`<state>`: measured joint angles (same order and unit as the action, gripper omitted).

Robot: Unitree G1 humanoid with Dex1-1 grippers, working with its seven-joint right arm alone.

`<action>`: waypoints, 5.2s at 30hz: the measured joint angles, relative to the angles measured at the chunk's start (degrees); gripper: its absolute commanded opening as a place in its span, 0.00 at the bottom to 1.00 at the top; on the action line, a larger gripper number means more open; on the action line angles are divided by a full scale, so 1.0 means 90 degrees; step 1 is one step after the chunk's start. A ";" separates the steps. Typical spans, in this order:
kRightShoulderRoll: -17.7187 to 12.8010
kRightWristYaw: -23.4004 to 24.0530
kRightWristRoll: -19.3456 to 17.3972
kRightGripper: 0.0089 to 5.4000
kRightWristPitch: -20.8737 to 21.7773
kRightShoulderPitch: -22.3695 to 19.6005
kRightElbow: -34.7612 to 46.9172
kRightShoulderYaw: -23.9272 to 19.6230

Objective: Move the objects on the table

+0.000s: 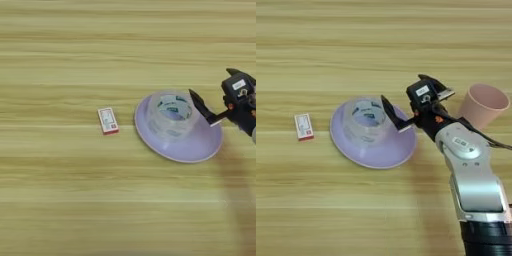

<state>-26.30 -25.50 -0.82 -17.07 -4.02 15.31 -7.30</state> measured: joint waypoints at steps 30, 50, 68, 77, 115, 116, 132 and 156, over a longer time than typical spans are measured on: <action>0.1408 -0.0535 0.0252 1.00 -0.0843 -0.0539 -0.0188 0.3100; 0.1744 -0.0391 0.0546 1.00 -0.0673 -0.0916 -0.1574 0.3125; 0.1922 -0.0418 0.0583 1.00 -0.0502 -0.1176 -0.2314 0.3099; 0.1984 -0.0279 0.0661 1.00 -0.0232 -0.1440 -0.2920 0.2948; 0.2178 -0.0604 0.0386 0.47 -0.0245 -0.1696 -0.3491 0.2735; 0.2180 -0.0602 0.0386 0.45 -0.0242 -0.1696 -0.3494 0.2736; 0.2193 -0.0552 0.0397 0.39 -0.0167 -0.1688 -0.3506 0.2738; 0.1674 -0.0297 0.0130 0.39 -0.1147 -0.1228 -0.0896 0.1676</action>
<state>-11.23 -28.17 0.35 -27.39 -15.07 7.25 7.78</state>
